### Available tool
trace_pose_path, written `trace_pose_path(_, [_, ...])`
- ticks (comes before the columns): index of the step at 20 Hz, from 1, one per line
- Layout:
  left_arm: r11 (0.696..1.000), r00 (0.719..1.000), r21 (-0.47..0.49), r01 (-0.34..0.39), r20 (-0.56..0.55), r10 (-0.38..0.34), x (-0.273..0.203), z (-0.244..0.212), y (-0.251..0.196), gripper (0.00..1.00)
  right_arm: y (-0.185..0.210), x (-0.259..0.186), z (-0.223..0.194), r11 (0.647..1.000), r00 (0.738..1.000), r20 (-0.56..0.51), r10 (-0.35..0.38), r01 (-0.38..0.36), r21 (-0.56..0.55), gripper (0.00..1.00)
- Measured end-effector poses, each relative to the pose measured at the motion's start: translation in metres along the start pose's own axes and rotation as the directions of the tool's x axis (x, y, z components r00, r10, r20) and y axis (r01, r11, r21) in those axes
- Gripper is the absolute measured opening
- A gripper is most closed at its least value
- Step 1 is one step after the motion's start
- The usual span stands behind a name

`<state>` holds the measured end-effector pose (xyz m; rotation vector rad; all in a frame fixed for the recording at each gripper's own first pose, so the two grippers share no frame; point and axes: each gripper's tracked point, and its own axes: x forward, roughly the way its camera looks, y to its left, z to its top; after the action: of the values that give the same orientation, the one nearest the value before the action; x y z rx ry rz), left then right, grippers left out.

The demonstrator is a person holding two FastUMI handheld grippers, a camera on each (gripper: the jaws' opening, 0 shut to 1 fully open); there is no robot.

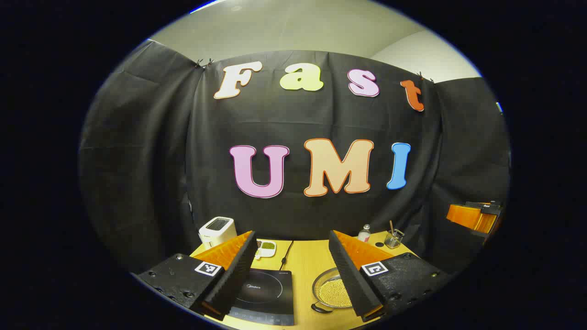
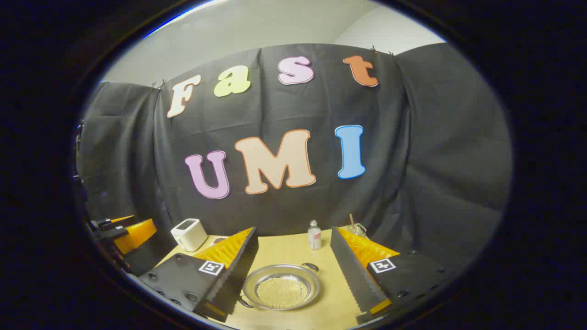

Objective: First push the handle of the pot to place it horizontally, then grasp the pot with both hands and set it on the induction cooktop.

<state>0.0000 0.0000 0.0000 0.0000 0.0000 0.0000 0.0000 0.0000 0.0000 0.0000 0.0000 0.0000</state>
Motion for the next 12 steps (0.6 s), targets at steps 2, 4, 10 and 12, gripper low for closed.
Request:
trace_pose_path(2, [1.000, 1.000, -0.007, -0.006, 0.003, 0.006, 0.001, 0.001, -0.005, 0.92, -0.006, 0.003, -0.001, 1.000, 1.000, -0.003, 0.002, -0.002, -0.004, 0.93])
trace_pose_path(4, [1.000, 1.000, -0.010, -0.013, 0.004, 0.013, 0.002, 0.001, -0.009, 0.92, -0.013, 0.003, -0.001, 1.000, 1.000, -0.002, -0.001, 0.001, -0.010, 0.99])
trace_pose_path(10, [0.999, 0.999, -0.022, -0.039, -0.001, 0.039, 0.001, -0.002, -0.020, 0.95, -0.030, 0.003, 0.002, 1.000, 1.000, -0.002, 0.009, -0.009, 0.006, 0.89])
trace_pose_path(12, [0.998, 0.999, -0.022, -0.053, 0.000, 0.053, -0.002, -0.003, -0.022, 0.92, -0.034, 0.002, 0.002, 1.000, 1.000, -0.005, 0.021, -0.021, 0.008, 0.89])
